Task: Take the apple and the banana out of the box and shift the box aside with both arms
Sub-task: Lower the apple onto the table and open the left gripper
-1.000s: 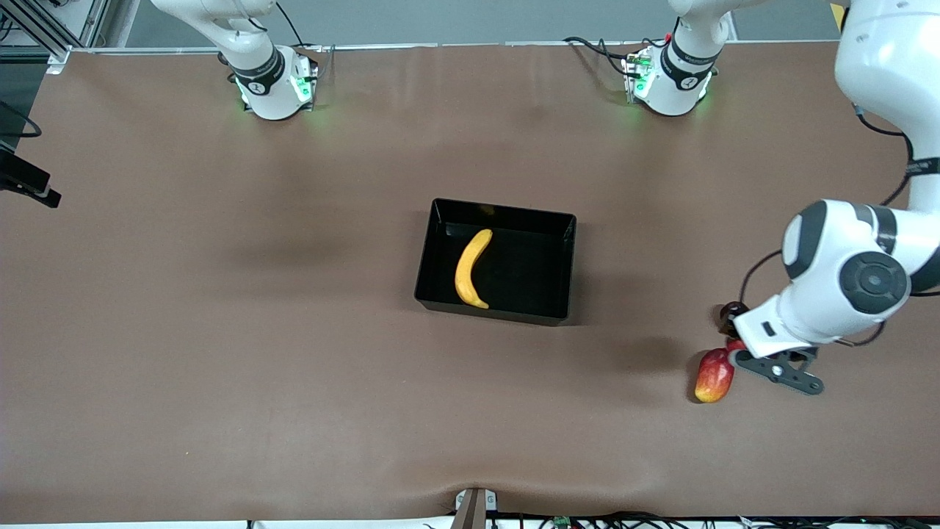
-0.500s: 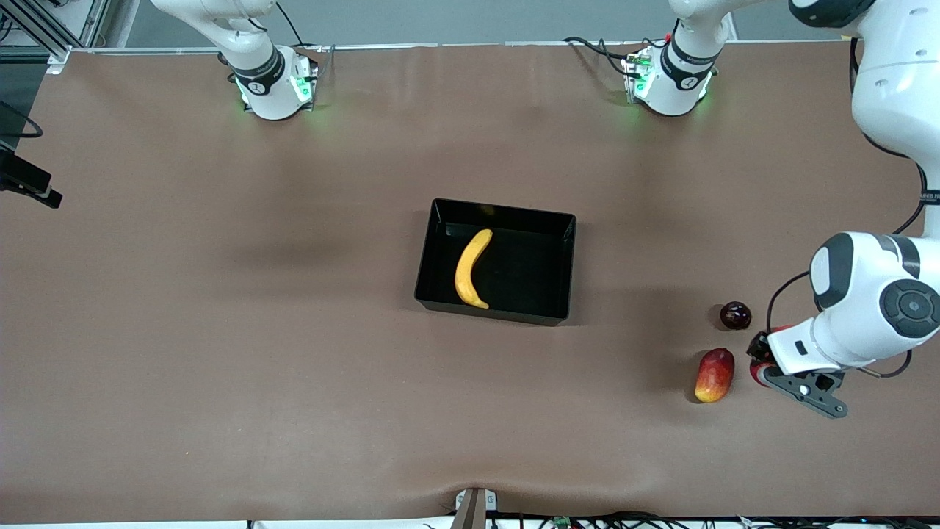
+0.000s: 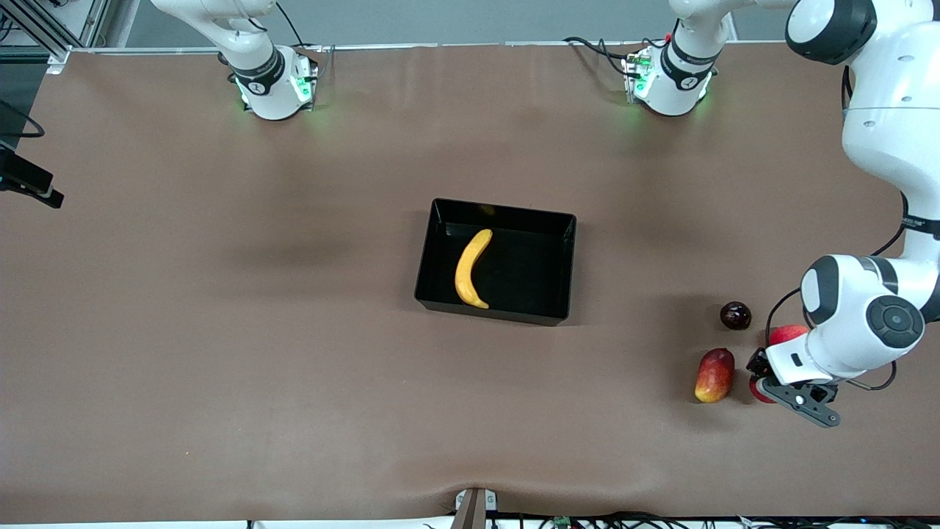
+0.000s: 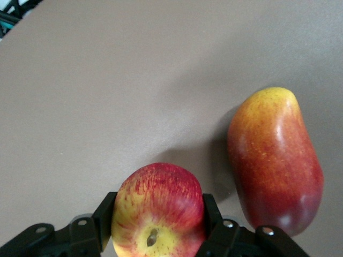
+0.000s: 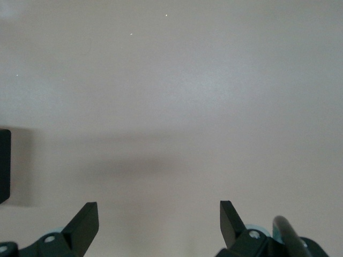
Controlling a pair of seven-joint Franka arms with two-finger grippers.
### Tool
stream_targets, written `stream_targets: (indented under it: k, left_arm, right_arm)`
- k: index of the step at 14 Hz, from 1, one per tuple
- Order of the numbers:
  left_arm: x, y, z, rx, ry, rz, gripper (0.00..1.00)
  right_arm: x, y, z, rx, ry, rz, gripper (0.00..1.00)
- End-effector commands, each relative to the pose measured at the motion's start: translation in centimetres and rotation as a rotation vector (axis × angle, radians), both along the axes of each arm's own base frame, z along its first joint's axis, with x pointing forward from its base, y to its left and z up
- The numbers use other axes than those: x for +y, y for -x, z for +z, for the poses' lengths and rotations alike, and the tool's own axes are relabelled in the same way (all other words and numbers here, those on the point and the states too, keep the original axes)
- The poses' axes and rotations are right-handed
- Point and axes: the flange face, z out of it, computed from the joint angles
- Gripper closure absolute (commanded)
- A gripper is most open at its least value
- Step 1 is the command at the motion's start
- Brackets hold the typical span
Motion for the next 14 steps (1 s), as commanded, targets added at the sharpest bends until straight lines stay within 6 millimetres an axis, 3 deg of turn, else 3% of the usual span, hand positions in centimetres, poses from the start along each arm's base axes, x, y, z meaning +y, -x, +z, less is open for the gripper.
stream_targets:
  k: [1,3,4,5,6,7,8,10,14]
  left_arm:
    - [0.2,-0.7,-0.5,-0.010,-0.010,-0.003,1.00]
    - [0.3,-0.6,-1.3,-0.002,-0.006,0.002,1.00]
    - [0.4,-0.7,-1.2,-0.003,-0.006,0.006,0.95]
    - [0.5,-0.7,-1.4,-0.002,-0.008,0.012,0.78]
    - [0.7,-0.7,-1.6,-0.001,-0.010,0.024,0.52]
    - [0.9,-0.6,-2.0,-0.001,-0.004,0.034,0.05]
    - [1.1,-0.6,-2.1,-0.007,-0.002,0.033,0.00]
    - [1.2,-0.7,-1.7,-0.013,-0.001,0.036,0.00]
    - [0.8,-0.9,2.4,-0.041,0.018,0.053,0.00]
  right_arm:
    - [0.1,-0.2,0.4,0.000,0.009,-0.002,0.00]
    - [0.0,-0.2,0.4,0.000,0.012,-0.004,0.00]
    - [0.0,-0.2,0.4,0.000,0.012,-0.004,0.00]
    - [0.0,-0.2,0.4,0.000,0.012,-0.004,0.00]
    - [0.0,-0.2,0.4,0.000,0.012,-0.004,0.00]
    - [0.0,-0.2,0.4,0.000,0.012,-0.004,0.00]
    - [0.0,-0.2,0.4,0.000,0.012,-0.004,0.00]
    - [0.0,-0.2,0.4,0.000,0.013,-0.006,0.00]
    - [0.0,-0.2,0.4,0.000,0.015,-0.006,0.00]
